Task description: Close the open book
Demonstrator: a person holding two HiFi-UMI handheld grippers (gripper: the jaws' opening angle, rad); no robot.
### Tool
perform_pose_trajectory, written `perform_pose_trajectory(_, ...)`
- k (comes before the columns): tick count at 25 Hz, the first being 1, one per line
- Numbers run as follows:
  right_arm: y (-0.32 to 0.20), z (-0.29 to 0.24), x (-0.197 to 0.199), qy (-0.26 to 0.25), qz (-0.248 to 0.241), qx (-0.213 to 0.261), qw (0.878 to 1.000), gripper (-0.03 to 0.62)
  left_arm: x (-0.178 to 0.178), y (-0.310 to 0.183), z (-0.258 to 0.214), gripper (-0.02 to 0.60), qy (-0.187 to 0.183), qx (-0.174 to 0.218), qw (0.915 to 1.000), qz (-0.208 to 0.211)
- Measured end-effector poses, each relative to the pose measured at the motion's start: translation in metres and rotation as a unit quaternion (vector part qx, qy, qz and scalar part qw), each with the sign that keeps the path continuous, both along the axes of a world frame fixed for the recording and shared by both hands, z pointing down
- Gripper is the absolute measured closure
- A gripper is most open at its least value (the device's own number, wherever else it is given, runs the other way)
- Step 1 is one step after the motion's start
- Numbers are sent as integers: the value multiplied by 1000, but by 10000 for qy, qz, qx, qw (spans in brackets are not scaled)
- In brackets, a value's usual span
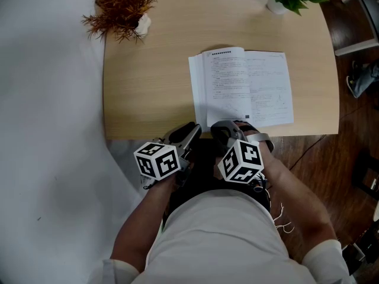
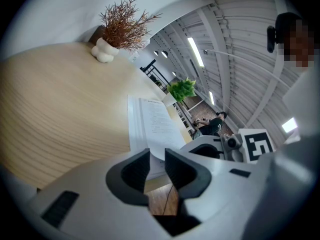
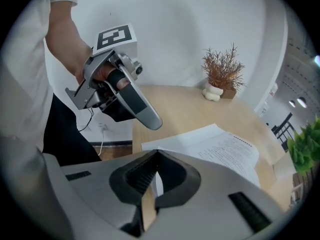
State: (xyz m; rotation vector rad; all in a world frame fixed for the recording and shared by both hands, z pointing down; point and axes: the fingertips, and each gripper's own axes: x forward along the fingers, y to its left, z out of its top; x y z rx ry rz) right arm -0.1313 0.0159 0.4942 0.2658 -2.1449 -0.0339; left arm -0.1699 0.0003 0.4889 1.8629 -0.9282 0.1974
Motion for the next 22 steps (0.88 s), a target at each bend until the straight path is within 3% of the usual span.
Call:
perform_pose_trajectory(10, -12, -18, 16, -437, 780, -33, 9960, 592, 24, 8, 8, 514, 174, -273, 9989, 352)
perform_pose_trajectory(13, -14, -17, 24, -333, 886, 78, 9955, 592, 30, 7, 11, 514, 282, -407, 9983, 314)
perform_pose_trajectory(17, -5, -9, 20, 186, 46, 770, 9968, 583, 23, 9, 12, 514, 228, -429, 9987, 166)
perform_pose_trajectory(19, 2, -1, 13, 376, -368, 891, 9946, 516, 20, 11, 13, 514, 186, -441, 9987, 161)
perform_pose_trajectory(22, 8, 11, 7, 641, -736, 923, 9909, 505, 17, 13, 11, 514, 145, -406, 9989, 154)
